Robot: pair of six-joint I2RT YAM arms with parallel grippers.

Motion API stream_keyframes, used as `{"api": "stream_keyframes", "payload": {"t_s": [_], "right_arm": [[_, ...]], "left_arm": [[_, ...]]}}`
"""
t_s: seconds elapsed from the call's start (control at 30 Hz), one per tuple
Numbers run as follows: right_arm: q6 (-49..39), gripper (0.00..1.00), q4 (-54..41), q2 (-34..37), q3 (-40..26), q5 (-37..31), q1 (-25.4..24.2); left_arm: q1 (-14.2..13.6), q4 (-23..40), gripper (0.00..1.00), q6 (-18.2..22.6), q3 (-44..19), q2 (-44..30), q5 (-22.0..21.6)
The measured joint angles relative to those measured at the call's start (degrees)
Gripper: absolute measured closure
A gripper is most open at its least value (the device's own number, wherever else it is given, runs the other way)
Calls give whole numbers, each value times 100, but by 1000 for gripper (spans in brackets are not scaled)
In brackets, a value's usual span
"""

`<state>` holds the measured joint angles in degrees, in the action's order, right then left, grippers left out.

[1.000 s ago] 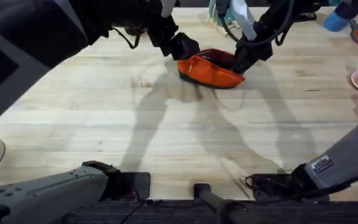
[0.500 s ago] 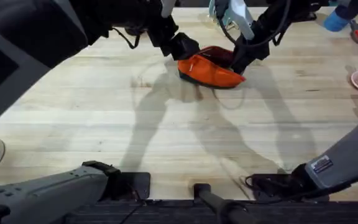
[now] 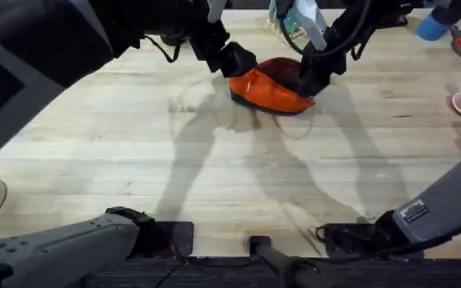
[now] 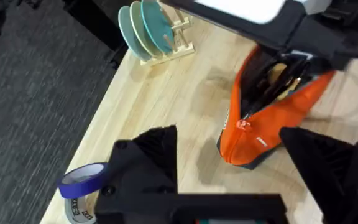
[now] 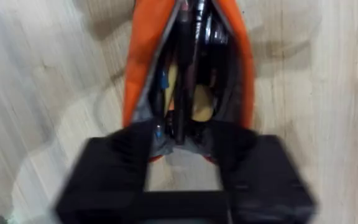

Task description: Unzip the bag, pick up the pens from the table one at a time and place them inside, then zip the bag closed.

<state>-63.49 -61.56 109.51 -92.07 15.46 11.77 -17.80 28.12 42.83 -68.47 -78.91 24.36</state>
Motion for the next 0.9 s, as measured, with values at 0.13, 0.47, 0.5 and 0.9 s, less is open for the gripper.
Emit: {"api": "stream_keyframes", "payload": {"t_s": [0.13, 0.47, 0.5, 0.9], "right_arm": [[11, 16, -2, 0, 0, 2, 0], [32, 5, -56, 0, 0, 4, 0], [37, 5, -70, 0, 0, 4, 0], [222, 5, -113, -152, 0, 2, 0]], "left_arm": [[0, 1, 7, 0, 0, 0, 0], [0, 0, 8, 0, 0, 0, 0], [0, 2, 7, 0, 0, 0, 0], [0, 0, 7, 0, 0, 0, 0]]}}
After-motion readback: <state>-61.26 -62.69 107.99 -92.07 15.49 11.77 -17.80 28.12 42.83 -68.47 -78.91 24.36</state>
